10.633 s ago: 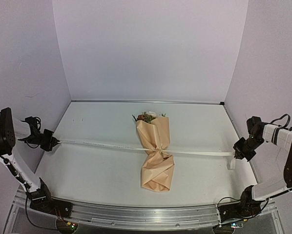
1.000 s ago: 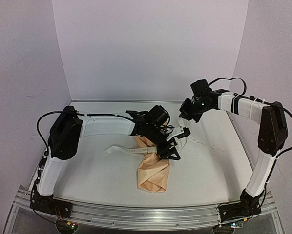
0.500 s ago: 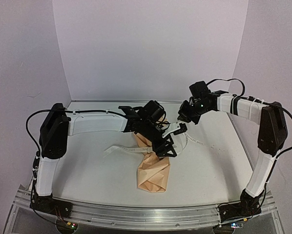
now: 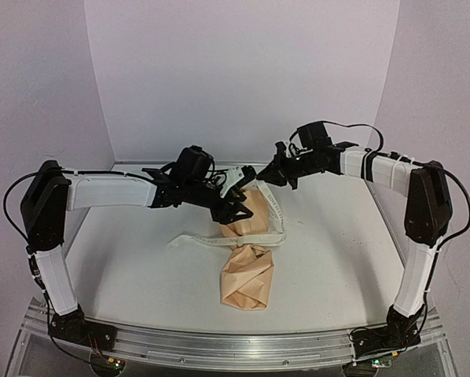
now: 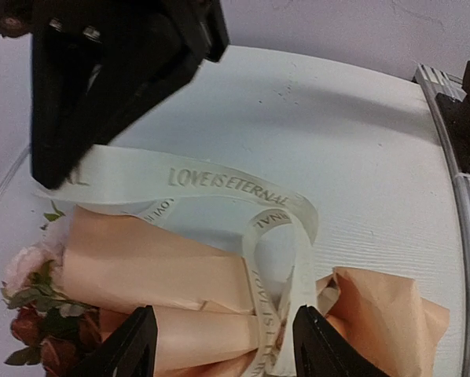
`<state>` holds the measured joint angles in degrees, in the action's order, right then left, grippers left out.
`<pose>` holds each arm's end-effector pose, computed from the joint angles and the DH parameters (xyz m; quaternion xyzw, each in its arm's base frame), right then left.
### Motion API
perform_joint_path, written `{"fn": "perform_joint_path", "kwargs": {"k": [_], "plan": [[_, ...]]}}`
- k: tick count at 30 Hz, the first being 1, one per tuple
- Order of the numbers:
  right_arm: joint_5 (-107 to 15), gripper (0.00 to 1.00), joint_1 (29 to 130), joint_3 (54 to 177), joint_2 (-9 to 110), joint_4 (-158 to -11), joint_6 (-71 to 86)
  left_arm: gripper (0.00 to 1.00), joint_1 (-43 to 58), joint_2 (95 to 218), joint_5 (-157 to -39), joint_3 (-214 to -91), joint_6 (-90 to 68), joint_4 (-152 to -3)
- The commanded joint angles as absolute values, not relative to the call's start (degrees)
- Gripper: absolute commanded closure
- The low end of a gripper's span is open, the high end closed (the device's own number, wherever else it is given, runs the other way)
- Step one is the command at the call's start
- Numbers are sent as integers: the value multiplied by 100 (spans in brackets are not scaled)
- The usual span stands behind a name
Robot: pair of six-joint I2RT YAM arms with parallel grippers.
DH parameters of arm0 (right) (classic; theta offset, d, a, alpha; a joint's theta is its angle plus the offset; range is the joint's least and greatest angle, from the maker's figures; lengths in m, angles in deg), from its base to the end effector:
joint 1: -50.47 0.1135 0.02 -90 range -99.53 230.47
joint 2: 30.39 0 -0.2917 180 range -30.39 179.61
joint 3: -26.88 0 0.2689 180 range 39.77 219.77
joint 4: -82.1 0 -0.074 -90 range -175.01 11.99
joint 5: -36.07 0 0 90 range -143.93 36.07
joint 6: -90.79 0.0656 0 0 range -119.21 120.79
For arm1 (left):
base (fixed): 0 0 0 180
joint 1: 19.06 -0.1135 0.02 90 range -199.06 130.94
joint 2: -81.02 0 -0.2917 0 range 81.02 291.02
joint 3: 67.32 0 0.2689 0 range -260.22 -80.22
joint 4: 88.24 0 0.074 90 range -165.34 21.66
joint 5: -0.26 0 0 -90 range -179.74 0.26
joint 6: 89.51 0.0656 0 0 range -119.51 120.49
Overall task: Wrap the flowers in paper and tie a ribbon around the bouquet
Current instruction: Pass from the right arm to the left
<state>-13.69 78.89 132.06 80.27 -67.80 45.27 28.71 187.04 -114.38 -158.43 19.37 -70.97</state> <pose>0.4121 0.2712 0.2886 -0.0391 0.8488 0.5012 0.1636 0.2980 -0.3689 0.2535 0.5560 0.6579 -0.2987 0.4108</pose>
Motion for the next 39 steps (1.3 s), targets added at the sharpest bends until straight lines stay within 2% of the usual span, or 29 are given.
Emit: {"fn": "perform_joint_path", "kwargs": {"k": [1,13,19,23,27,28,30,32,36,39], "plan": [[-265,100,7966,13317,7943,-7205,4008,40,2569,18280,-11462,-15494,2569,-8564],[383,99,8037,12902,7605,-7531,3677,39,2287,18970,-11917,-15770,2778,-9525],[388,100,8050,12792,7544,-7543,3624,41,2287,19315,-12156,-16121,2825,-9404],[408,100,8074,12754,7502,-7543,3599,44,2274,19526,-12018,-16135,2679,-9869],[378,100,8073,12661,7432,-7528,3562,56,2252,19762,-12209,-16474,2644,-9737],[345,100,8073,12630,7400,-7511,3534,62,2252,19778,-12255,-16526,2665,-9676],[244,100,8077,12573,7330,-7418,3430,80,2252,19739,-12194,-16529,2748,-9600],[72,100,8072,12502,7232,-7205,3221,91,2252,19565,-12013,-16423,2851,-9590],[-442,100,8079,12297,6994,-6747,2677,99,2252,19051,-11364,-16439,3005,-8970],[-877,100,8103,12094,6826,-6558,2330,100,2260,18836,-11009,-16890,2883,-7877]]}}
